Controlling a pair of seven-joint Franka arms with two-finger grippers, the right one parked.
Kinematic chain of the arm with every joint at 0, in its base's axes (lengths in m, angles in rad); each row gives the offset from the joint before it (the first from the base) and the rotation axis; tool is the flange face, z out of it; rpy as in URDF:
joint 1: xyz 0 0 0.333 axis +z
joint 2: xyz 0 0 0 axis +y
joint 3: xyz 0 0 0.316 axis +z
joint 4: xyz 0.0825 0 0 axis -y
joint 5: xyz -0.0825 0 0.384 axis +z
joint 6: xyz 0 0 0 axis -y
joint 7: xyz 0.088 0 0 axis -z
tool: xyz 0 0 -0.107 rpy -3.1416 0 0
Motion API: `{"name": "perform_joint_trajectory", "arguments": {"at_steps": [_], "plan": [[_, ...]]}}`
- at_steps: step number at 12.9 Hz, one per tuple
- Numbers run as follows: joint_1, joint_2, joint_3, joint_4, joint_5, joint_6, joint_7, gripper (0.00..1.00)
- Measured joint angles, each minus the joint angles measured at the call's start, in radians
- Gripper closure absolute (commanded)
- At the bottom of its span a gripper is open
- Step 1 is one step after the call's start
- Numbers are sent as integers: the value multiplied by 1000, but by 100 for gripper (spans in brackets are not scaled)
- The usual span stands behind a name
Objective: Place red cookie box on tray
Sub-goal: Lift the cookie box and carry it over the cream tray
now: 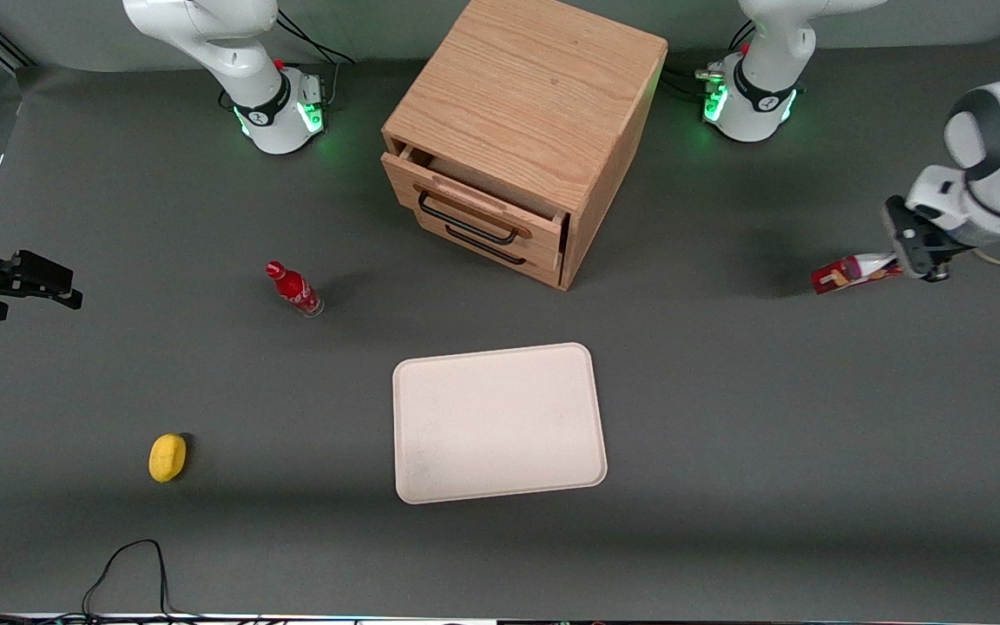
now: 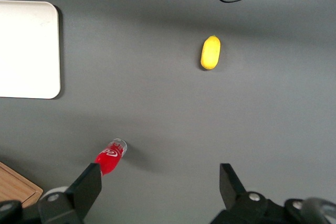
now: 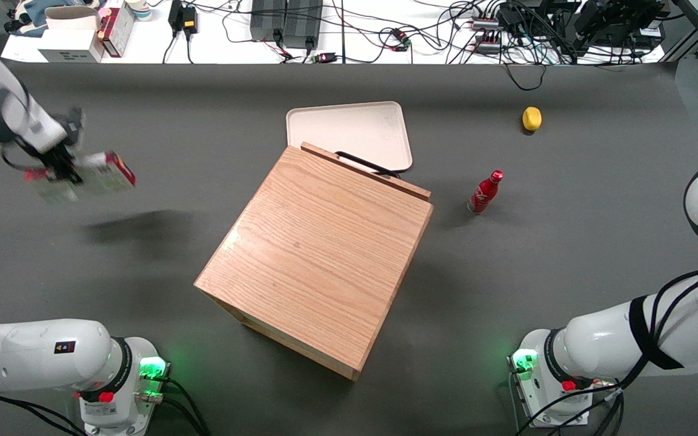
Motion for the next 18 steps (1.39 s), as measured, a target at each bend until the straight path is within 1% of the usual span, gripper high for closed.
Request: {"name": "perform_joint_trajectory", "arguments": {"at_steps": [2, 5, 8, 10, 11, 13, 16, 18], "plan": [[-1, -25, -44, 202, 0, -230, -56, 100], [-4, -2, -89, 478, -1, -485, -169, 100], [-7, 87, -106, 704, -5, -636, -288, 100], [-12, 150, -128, 800, -14, -665, -413, 100], [-15, 173, -151, 830, -19, -668, -496, 100], [-29, 204, -231, 866, -24, -673, -719, 100], [-44, 255, -422, 892, -27, -666, -1144, 100], [-58, 341, -542, 951, -28, -638, -1439, 100]]}}
